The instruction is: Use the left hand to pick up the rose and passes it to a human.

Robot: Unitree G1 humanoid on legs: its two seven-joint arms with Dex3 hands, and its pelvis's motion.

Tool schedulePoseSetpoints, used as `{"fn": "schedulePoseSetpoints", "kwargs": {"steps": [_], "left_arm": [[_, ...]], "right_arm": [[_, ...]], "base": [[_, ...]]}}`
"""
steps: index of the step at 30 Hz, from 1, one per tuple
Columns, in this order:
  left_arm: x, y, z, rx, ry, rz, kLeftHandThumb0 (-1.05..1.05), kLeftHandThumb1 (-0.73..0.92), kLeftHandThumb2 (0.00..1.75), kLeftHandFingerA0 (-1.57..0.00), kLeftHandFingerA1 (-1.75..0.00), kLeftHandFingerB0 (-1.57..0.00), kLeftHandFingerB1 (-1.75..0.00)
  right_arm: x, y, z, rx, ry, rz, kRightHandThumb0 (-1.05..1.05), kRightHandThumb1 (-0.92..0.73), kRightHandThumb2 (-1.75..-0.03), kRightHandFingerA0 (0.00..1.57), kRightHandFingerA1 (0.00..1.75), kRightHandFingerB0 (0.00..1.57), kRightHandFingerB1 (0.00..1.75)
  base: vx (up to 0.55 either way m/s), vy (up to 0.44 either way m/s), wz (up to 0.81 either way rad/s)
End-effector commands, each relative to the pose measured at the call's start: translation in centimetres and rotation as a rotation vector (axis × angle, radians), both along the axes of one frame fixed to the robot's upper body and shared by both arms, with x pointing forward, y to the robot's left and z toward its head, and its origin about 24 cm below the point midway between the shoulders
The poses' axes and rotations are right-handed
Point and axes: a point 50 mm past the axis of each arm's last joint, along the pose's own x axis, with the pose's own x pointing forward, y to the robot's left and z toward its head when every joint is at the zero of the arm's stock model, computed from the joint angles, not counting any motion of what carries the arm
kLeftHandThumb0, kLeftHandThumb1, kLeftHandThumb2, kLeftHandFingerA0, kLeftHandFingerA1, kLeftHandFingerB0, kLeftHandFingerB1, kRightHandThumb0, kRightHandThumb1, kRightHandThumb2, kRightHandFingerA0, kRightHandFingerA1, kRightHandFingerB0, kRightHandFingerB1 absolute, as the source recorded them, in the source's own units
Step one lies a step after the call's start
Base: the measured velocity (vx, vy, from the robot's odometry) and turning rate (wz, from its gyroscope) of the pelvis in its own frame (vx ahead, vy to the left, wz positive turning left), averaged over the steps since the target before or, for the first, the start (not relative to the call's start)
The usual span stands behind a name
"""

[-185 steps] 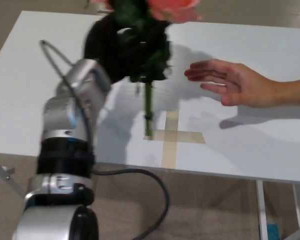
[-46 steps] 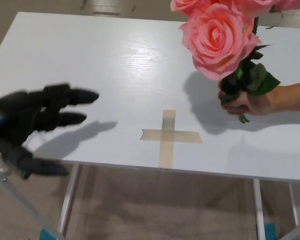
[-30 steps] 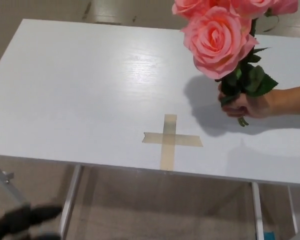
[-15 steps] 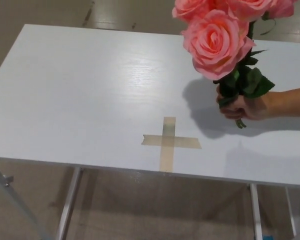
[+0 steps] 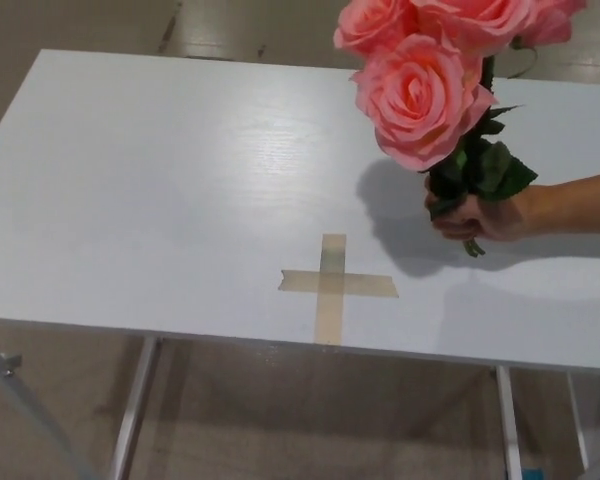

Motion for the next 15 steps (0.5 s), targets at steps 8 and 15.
{"fn": "schedulePoseSetpoints", "kwargs": {"steps": [8, 15], "left_arm": [[1.6, 0.3, 0.6, 0.121, -0.026, -0.143, -0.79, 0.9, 0.69, -0.27, -0.32, -0.11, -0.23], [1.9, 0.3, 0.7, 0.113, -0.035, -0.131, -0.79, 0.9, 0.69, -0.27, -0.32, -0.11, -0.23]], "right_arm": [[0.7, -0.3, 0.4, -0.004, -0.018, -0.008, -0.34, -0.72, -0.62, 0.62, 0.41, 0.49, 0.37], [0.8, -0.3, 0.4, -0.002, -0.018, -0.013, -0.35, -0.72, -0.62, 0.62, 0.41, 0.48, 0.37]], "base": [[0.0, 0.0, 0.0], [0.0, 0.0, 0.0]]}}
